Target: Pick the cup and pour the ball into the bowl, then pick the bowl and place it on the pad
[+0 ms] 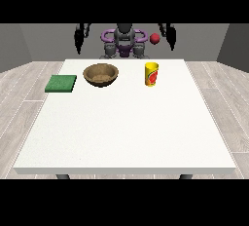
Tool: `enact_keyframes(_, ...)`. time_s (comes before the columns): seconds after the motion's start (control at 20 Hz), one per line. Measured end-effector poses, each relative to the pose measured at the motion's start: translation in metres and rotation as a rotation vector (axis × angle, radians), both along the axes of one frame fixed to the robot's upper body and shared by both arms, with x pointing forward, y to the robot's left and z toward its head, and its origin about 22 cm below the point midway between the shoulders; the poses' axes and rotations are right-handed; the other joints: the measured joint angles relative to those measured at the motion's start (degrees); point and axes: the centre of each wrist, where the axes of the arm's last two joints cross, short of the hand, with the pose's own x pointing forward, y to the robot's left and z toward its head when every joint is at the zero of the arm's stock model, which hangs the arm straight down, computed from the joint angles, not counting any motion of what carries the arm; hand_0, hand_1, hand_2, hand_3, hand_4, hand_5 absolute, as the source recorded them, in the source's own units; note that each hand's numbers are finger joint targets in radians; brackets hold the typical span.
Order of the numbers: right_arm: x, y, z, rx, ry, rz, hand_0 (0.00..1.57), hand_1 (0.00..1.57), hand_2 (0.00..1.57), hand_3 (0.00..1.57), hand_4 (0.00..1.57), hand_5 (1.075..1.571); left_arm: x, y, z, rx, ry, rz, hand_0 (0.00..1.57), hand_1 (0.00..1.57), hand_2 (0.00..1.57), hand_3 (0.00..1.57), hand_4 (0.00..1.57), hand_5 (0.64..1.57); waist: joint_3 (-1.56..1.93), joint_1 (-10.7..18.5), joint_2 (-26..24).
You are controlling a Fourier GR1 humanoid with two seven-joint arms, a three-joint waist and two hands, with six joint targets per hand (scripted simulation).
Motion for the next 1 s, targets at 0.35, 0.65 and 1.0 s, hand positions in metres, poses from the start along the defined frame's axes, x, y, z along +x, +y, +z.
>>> enact_keyframes(0.35, 0.002, -0.003, 0.024, 0.018, 0.005, -0.002, 0.00, 0.00, 0.00, 0.00, 0.87, 1.539, -0.001, 0.000, 0.020, -0.031, 0.020, -0.004, 0.00, 0.00, 0.00, 0.00, 0.64, 1.565, 0.06, -0.6, -12.1)
enact_keyframes(0.65, -0.011, 0.007, 0.049, 0.140, 0.129, -0.039, 0.00, 0.00, 0.00, 0.00, 0.82, 1.528, -0.006, -0.020, 0.045, -0.184, 0.168, 0.014, 0.00, 0.00, 0.00, 0.00, 0.60, 1.563, 0.16, -2.5, -19.3)
enact_keyframes(1.0, -0.013, 0.006, 0.097, 0.151, 0.005, -0.036, 0.00, 0.00, 0.00, 0.00, 0.74, 1.546, 0.004, -0.038, 0.087, -0.195, 0.048, 0.003, 0.00, 0.00, 0.00, 0.00, 0.61, 1.555, 0.16, -3.8, -11.1)
